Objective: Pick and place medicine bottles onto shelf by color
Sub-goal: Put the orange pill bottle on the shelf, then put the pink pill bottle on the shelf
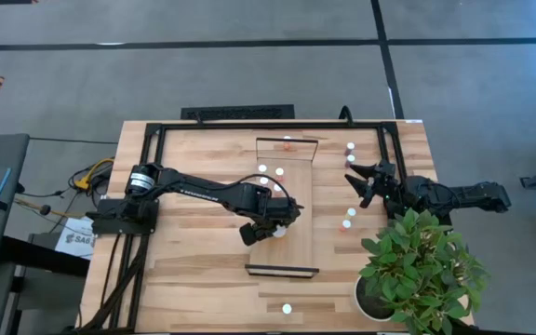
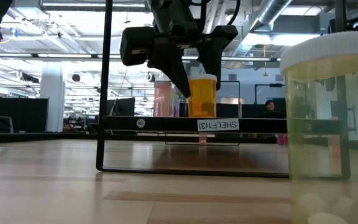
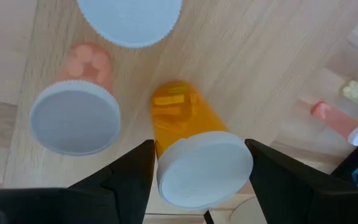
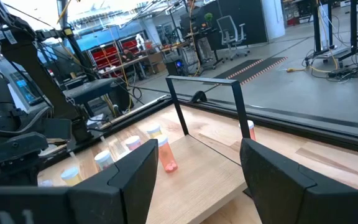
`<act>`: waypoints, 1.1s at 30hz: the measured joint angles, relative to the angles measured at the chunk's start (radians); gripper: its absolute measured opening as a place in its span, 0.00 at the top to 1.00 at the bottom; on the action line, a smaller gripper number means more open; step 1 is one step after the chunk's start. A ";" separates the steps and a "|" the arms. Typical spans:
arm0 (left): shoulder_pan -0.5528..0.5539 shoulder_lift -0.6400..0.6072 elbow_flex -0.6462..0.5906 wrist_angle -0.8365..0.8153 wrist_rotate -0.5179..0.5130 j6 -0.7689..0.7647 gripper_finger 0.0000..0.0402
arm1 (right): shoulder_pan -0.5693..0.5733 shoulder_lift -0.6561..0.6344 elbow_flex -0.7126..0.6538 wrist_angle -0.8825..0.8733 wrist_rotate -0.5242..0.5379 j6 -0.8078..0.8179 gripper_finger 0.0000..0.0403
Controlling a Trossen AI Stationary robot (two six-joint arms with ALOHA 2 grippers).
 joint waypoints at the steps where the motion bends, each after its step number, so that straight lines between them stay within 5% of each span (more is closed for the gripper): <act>1: 0.000 0.000 0.000 0.000 0.000 0.000 0.42 | 0.000 0.000 0.000 0.000 0.000 0.000 0.38; 17: -0.002 -0.068 0.000 -0.031 -0.034 0.105 0.42 | 0.000 0.000 0.000 0.000 0.000 0.000 0.38; 24: -0.003 -0.162 0.000 -0.064 -0.149 0.207 0.42 | 0.000 0.000 0.000 0.000 0.000 0.000 0.38; 33: -0.004 -0.354 0.000 -0.176 -0.391 0.555 0.42 | 0.000 0.000 0.000 0.000 0.000 0.000 0.38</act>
